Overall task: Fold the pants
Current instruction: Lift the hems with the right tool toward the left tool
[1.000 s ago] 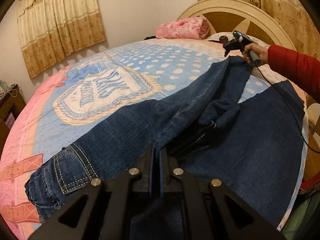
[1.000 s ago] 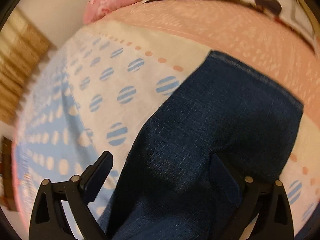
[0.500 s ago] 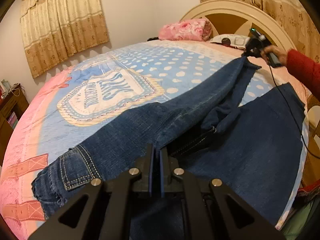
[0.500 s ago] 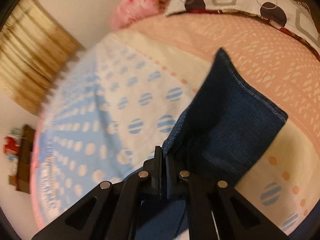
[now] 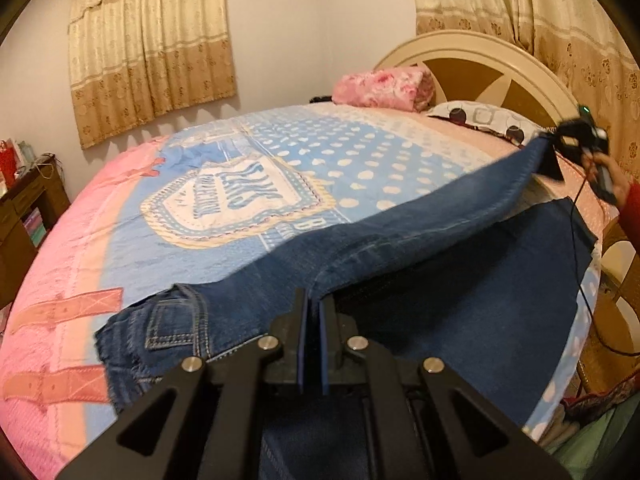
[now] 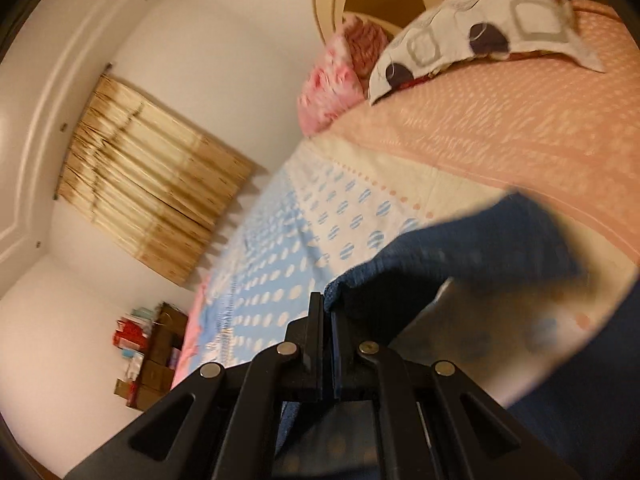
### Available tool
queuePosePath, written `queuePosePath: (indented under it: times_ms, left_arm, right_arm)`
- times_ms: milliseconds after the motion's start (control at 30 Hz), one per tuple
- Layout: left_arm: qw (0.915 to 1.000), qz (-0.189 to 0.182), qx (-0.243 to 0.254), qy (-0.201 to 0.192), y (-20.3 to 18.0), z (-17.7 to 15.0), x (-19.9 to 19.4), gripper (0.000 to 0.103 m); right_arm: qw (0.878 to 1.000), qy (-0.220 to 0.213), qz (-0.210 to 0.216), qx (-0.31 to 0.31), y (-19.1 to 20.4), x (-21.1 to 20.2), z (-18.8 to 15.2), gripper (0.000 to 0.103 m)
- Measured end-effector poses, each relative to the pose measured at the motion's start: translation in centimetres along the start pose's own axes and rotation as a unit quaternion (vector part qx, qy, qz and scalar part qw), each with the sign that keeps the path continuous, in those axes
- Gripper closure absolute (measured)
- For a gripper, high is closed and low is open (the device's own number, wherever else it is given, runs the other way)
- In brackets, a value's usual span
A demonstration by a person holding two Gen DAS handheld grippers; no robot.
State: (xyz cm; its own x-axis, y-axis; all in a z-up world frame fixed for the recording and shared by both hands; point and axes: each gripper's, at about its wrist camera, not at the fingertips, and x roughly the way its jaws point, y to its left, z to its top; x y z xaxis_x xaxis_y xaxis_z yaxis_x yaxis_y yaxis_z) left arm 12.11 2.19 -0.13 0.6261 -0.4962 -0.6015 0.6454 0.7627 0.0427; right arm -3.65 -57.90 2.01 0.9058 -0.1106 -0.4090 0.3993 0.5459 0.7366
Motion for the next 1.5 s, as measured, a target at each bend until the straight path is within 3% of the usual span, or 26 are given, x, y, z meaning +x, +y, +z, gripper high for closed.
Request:
queuePosePath:
  times_ms: [200, 333, 533, 700, 800, 867, 933, 1000, 1133, 1167, 1200, 1267, 1333, 1500]
  left_arm:
    - [1.0000, 0.001, -0.003, 0.000, -1.0, -2.9, -3.1, 0.097]
    - [0.9999, -0.007, -0.015, 0.003, -1.9, -5.6, -4.0, 0.097]
    - [0.9988, 0.012, -0.041, 0.024, -2.5, -8.7, -3.0, 0.097]
    - [0.9969, 0.030, -0.068, 0.026, -1.8, -9.9, -2.9, 0.097]
    - [0.9962, 0.032, -0.076, 0.028, -1.7, -10.5, -2.7, 0.097]
    - [0.9963, 0.039, -0.071, 0.030, -1.9, -10.5, -2.4, 0.097]
    - [0.9962, 0.042, -0.071, 0.029, -2.1, -10.5, -2.4, 0.097]
    - [0.9954, 0.042, -0.081, 0.027, -1.9, -10.4, -2.6, 0.094]
    - [0.9922, 0.054, -0.111, 0.021, -0.8, -10.4, -3.8, 0.089]
    - [0.9912, 0.060, -0.117, 0.017, -0.6, -10.5, -4.4, 0.078]
    - [0.9896, 0.066, -0.128, 0.010, -0.2, -10.7, -5.4, 0.056]
    - [0.9858, 0.080, -0.148, -0.005, 0.4, -11.2, -6.8, 0.023]
    - [0.9810, 0.085, -0.173, -0.024, 1.1, -11.8, -7.9, 0.020]
    - [0.9653, 0.052, -0.254, -0.029, 2.5, -12.9, -7.4, 0.020]
  right_arm:
    - [0.999, -0.018, 0.031, 0.034, -4.9, -8.3, -5.9, 0.100]
    - [0.999, -0.018, 0.003, 0.032, -8.9, -11.9, -10.4, 0.100]
    - [0.998, 0.010, -0.034, 0.059, -14.5, -11.3, -16.0, 0.100]
    - [0.996, 0.006, -0.012, 0.090, -16.4, -10.8, -16.8, 0.100]
    - [0.993, -0.006, 0.022, 0.116, -17.0, -10.9, -16.3, 0.098]
    - [0.987, -0.012, 0.042, 0.152, -18.2, -11.1, -15.9, 0.093]
    - [0.982, -0.032, 0.048, 0.180, -19.3, -11.4, -15.4, 0.066]
    - [0.977, -0.037, 0.082, 0.193, -19.9, -11.2, -14.9, 0.052]
    - [0.981, -0.024, 0.087, 0.171, -18.5, -10.7, -13.9, 0.046]
    - [0.985, -0.025, 0.095, 0.145, -17.4, -11.1, -13.7, 0.046]
    - [0.988, -0.027, 0.092, 0.124, -16.6, -11.2, -13.6, 0.047]
    - [0.995, -0.032, 0.061, 0.068, -14.5, -11.8, -13.2, 0.055]
    - [0.997, -0.039, 0.051, 0.043, -13.4, -12.5, -12.8, 0.078]
    - [0.995, -0.072, 0.050, 0.055, -13.4, -14.0, -12.9, 0.081]
